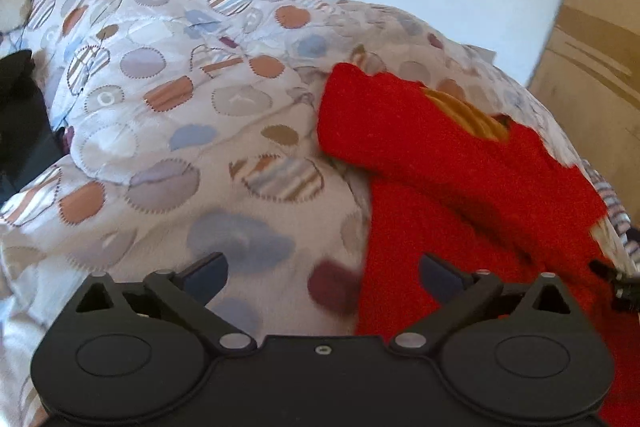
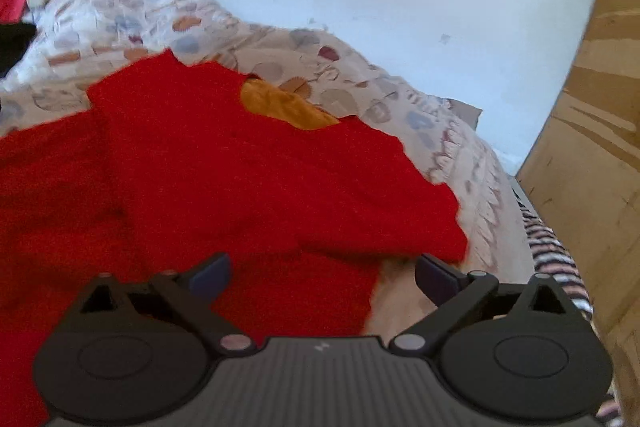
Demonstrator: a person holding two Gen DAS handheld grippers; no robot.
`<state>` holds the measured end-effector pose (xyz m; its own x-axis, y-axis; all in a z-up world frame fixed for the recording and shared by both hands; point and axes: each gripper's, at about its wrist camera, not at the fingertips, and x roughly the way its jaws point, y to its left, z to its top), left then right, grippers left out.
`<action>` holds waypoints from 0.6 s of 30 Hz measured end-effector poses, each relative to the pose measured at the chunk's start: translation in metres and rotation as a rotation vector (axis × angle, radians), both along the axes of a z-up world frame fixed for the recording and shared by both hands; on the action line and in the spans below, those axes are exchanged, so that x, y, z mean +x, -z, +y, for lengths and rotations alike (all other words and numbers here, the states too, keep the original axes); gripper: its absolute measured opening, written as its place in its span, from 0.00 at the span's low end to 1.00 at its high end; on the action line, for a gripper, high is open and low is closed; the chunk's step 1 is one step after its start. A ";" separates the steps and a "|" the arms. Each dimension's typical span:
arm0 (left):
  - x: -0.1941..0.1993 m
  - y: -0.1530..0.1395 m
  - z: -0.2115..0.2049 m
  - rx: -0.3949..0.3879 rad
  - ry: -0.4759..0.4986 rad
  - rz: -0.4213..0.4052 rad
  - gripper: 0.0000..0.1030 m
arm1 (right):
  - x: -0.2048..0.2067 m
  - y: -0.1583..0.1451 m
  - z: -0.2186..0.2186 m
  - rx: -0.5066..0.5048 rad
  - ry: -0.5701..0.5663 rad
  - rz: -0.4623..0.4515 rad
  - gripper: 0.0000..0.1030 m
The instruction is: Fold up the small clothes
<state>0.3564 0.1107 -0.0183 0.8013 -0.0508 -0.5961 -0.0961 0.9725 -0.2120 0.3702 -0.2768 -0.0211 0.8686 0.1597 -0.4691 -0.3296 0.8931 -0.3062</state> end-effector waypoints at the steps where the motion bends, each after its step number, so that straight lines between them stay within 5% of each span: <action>1: -0.009 0.000 -0.002 0.009 0.020 -0.009 0.99 | -0.010 -0.002 -0.007 0.023 -0.007 -0.001 0.99; 6: -0.053 0.000 -0.013 0.076 0.121 -0.038 0.99 | -0.079 -0.014 -0.037 0.151 -0.018 -0.038 1.00; 11: -0.079 0.011 -0.020 0.134 0.225 -0.025 0.99 | -0.144 -0.007 -0.050 0.266 -0.043 0.025 1.00; 15: -0.084 0.020 -0.015 0.116 0.233 0.066 0.96 | -0.175 0.009 -0.052 0.319 -0.031 0.070 0.99; 18: -0.092 0.023 -0.008 0.068 0.239 0.083 0.88 | -0.183 0.017 -0.053 0.381 -0.020 0.113 0.87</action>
